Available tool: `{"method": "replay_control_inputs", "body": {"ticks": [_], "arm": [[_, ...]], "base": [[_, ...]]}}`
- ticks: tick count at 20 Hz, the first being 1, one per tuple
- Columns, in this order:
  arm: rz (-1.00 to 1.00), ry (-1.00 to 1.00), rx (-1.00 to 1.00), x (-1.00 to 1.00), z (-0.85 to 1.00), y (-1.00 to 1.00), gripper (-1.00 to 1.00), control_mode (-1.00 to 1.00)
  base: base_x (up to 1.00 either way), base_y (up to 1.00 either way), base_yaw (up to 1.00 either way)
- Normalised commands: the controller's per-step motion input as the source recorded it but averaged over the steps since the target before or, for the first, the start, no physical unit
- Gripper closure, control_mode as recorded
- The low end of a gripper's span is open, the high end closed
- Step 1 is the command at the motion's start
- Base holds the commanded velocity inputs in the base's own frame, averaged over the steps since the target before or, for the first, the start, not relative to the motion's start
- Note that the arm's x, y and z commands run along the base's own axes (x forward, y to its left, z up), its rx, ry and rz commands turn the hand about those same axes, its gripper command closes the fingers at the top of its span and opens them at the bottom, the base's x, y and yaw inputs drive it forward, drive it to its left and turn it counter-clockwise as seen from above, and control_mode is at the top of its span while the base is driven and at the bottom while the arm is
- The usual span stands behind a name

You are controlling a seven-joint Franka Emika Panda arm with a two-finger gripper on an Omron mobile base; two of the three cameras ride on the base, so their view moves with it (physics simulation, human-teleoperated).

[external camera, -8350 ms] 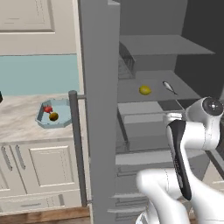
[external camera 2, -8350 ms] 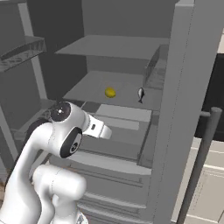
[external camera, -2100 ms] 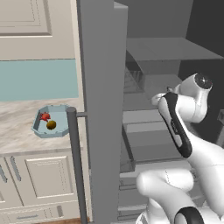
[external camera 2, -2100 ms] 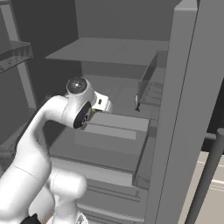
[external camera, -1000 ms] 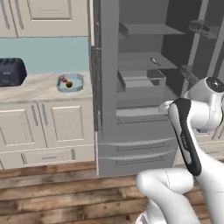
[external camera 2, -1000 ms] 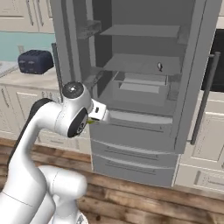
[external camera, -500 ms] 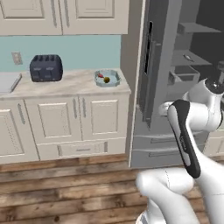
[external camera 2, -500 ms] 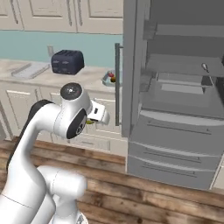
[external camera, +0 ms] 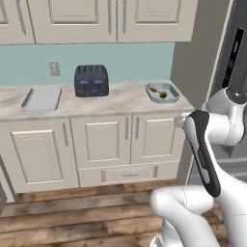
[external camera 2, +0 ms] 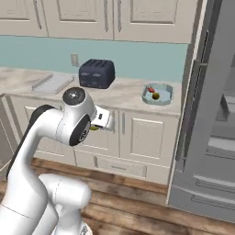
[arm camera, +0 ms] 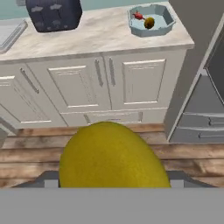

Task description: Place one lemon and one fish in each tupperware on the nearby counter, to pack two identical lunches.

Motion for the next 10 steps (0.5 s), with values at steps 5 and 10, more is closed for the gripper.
{"method": "replay_control_inputs", "body": {"ticks": [5,10], "arm": [[0.0,0.0,0.0,0.0,0.0,0.0,1.0,1.0],[0.0,0.0,0.0,0.0,0.0,0.0,1.0,1.0]], "base": [[1.0,1.0,0.0],[1.0,1.0,0.0]]}}
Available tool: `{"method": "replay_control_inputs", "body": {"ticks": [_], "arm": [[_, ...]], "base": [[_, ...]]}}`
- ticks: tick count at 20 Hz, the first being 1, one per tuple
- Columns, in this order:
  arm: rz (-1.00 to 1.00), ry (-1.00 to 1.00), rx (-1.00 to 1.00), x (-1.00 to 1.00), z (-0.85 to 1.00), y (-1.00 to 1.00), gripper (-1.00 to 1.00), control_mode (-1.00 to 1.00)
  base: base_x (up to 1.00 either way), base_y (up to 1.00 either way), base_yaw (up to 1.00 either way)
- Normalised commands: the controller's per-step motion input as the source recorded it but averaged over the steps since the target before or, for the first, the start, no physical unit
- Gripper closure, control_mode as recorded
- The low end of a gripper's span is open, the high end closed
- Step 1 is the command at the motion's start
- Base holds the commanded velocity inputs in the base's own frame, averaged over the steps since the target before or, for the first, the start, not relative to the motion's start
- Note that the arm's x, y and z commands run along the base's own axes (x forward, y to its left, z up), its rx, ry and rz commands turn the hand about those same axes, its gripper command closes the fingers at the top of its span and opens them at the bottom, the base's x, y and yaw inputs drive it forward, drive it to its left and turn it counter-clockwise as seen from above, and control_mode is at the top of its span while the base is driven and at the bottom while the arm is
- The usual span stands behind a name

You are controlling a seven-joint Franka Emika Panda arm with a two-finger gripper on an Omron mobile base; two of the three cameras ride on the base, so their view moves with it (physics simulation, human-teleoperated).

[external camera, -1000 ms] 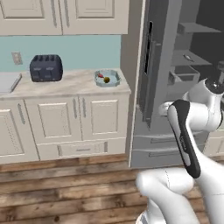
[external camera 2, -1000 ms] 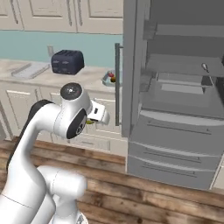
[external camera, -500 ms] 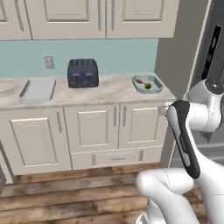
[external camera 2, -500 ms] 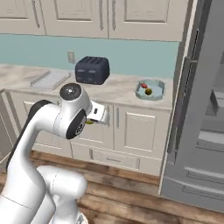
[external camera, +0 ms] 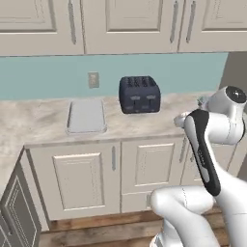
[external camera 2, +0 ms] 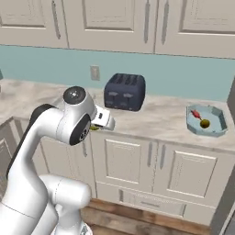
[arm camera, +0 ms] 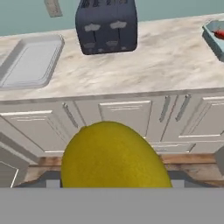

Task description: Place one lemon and one fish in each tupperware on the nearby counter, to pack two identical lunches.

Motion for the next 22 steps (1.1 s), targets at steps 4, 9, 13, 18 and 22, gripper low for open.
{"method": "replay_control_inputs", "body": {"ticks": [4,9,13,18,22], "arm": [[0.0,0.0,0.0,0.0,0.0,0.0,1.0,1.0],[0.0,0.0,0.0,0.0,0.0,0.0,1.0,1.0],[0.0,0.0,0.0,0.0,0.0,0.0,1.0,1.0],[0.0,0.12,-0.13,0.48,-0.23,0.25,1.0,-1.0],[0.0,0.25,-0.16,0.76,-0.72,0.02,1.0,-1.0]], "base": [[1.0,1.0,0.0],[0.99,1.0,0.0],[0.63,1.0,0.02],[0.14,0.38,0.01],[0.0,0.0,0.0]]}}
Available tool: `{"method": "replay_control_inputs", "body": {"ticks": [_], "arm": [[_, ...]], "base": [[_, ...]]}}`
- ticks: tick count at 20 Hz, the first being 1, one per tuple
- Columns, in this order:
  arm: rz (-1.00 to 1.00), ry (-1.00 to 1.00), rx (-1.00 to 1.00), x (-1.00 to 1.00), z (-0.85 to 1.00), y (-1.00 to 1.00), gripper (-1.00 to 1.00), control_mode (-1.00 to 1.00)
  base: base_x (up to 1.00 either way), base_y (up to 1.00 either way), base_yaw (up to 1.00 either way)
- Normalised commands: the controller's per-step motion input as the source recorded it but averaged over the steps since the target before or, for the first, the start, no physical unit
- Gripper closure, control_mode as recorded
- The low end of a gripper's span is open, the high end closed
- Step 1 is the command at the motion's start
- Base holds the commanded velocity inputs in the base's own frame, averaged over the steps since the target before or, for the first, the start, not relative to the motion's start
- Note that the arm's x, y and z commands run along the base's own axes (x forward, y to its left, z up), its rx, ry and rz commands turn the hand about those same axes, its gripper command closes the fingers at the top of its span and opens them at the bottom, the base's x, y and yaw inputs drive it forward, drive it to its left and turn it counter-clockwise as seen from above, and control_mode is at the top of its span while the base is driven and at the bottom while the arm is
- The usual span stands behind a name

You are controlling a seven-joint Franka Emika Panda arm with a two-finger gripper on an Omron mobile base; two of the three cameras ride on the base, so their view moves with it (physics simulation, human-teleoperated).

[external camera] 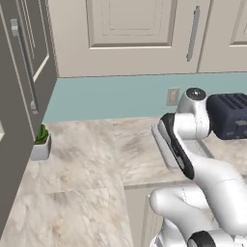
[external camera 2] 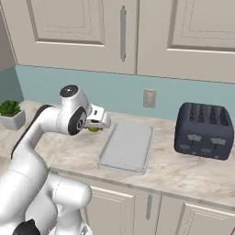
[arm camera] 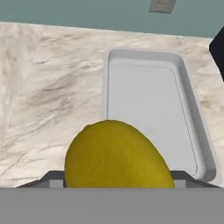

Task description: Place one lemon and one fish in each tupperware on the nearby counter, to pack two identical lunches.

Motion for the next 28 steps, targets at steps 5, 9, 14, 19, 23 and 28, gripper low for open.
{"method": "replay_control_inputs", "body": {"ticks": [5,9,14,19,23,28], "arm": [[-0.02,0.08,0.04,0.57,-0.32,-0.77,1.0,-1.0],[0.0,0.11,0.03,0.34,-0.12,-0.04,1.0,-1.0],[0.02,0.16,0.0,0.12,-0.93,-0.01,1.0,-1.0],[0.0,0.01,0.0,0.4,-0.65,-0.15,1.0,-1.0],[0.0,0.0,0.0,0.68,-0.49,-0.13,1.0,-1.0],[0.01,0.0,0.0,0.77,-0.5,-0.29,-1.0,-1.0]], "base": [[0.0,0.0,0.0],[0.0,0.0,0.0],[0.0,0.0,0.0],[0.0,0.0,0.0],[0.0,0.0,0.0],[0.0,0.0,0.0]]}}
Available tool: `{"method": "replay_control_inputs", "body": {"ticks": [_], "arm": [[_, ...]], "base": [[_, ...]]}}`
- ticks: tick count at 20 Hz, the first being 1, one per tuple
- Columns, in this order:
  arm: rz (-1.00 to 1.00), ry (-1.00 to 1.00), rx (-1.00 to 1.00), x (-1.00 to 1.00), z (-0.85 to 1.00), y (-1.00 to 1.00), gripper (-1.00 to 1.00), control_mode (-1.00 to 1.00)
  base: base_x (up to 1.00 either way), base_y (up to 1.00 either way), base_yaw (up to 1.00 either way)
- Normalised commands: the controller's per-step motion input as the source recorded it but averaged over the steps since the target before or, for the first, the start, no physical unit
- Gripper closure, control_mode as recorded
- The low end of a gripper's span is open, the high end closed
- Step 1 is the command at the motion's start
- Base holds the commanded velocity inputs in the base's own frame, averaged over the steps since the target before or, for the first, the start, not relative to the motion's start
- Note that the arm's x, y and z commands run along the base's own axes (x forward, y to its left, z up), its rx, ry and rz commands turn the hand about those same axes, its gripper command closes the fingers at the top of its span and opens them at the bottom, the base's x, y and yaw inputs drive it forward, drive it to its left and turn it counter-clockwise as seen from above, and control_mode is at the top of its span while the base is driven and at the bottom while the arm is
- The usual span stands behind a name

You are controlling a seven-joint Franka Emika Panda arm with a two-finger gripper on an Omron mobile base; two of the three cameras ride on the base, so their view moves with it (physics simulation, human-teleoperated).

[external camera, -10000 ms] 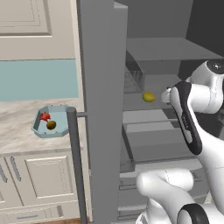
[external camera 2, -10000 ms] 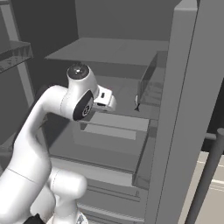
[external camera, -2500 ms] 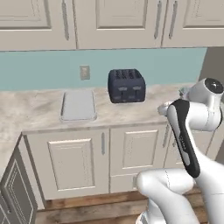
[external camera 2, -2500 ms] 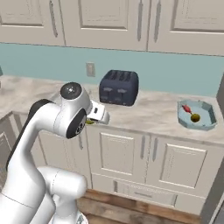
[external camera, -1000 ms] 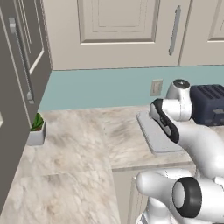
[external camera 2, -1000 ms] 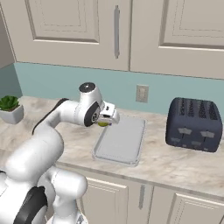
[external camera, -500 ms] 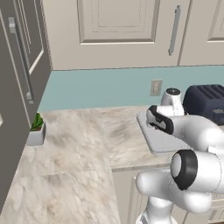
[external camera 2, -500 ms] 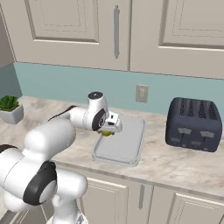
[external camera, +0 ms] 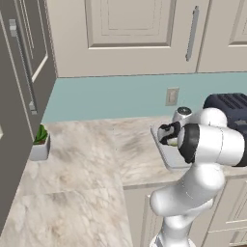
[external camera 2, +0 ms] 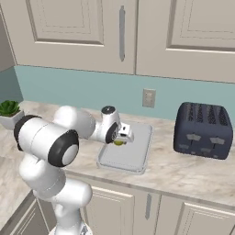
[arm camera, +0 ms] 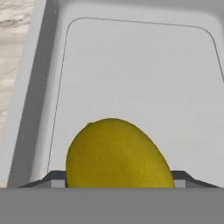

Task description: Place one lemon and one fish in each tupperware on the nearby counter, to pack two identical lunches.

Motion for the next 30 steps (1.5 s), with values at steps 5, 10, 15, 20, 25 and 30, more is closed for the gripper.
{"method": "replay_control_inputs", "body": {"ticks": [5,10,15,20,25,30], "arm": [[0.0,0.0,0.0,0.41,-0.23,-0.18,-1.0,-1.0],[0.0,-0.03,0.0,0.07,0.03,-0.04,-1.0,-1.0],[0.0,-0.07,0.0,-0.04,0.34,0.0,-1.0,-1.0],[0.0,-0.21,0.0,-0.66,0.77,0.0,-1.0,-1.0],[-0.04,-0.25,0.0,-0.84,1.0,0.05,-1.0,-1.0],[-0.17,-0.06,0.0,-1.0,0.97,0.05,-1.0,-1.0]], "base": [[0.0,0.0,0.0],[0.0,0.0,0.0],[0.0,0.0,0.0],[0.0,0.0,0.0],[0.0,0.0,0.0],[0.0,0.0,0.0]]}}
